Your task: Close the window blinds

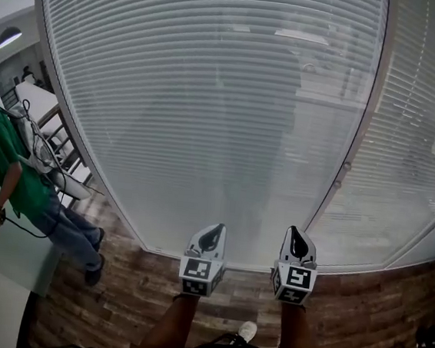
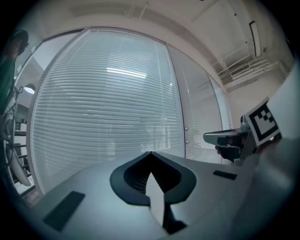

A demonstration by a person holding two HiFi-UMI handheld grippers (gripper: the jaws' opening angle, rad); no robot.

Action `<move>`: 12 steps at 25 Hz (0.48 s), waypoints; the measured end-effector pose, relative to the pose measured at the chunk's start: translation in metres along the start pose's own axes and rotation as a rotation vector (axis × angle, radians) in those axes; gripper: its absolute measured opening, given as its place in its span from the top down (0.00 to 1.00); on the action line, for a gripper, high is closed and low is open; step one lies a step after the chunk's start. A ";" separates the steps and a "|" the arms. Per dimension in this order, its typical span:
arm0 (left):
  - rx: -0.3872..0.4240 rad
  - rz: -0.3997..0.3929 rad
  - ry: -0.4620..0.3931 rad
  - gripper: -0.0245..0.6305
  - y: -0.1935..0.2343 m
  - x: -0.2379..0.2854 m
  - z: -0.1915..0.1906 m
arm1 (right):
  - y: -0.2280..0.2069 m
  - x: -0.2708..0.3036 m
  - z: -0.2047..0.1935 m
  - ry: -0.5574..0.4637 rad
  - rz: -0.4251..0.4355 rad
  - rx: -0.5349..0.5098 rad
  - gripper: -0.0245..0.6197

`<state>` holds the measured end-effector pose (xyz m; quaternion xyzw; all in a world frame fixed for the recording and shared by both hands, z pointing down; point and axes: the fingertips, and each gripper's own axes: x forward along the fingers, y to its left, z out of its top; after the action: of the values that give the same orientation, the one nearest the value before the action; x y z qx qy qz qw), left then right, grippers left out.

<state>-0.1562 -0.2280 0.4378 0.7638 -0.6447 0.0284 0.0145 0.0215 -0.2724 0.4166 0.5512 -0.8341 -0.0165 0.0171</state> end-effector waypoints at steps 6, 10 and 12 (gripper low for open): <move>0.039 -0.021 0.016 0.97 0.015 -0.029 0.014 | 0.038 -0.012 0.000 0.024 0.028 0.009 0.96; 0.023 -0.021 0.025 0.97 0.018 -0.070 0.037 | 0.066 -0.047 0.028 0.033 0.045 0.011 0.96; 0.021 -0.028 0.029 0.97 0.017 -0.084 0.042 | 0.078 -0.059 0.037 0.023 0.041 -0.001 0.96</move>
<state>-0.1861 -0.1503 0.3900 0.7724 -0.6333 0.0460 0.0163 -0.0290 -0.1873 0.3829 0.5339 -0.8450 -0.0101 0.0274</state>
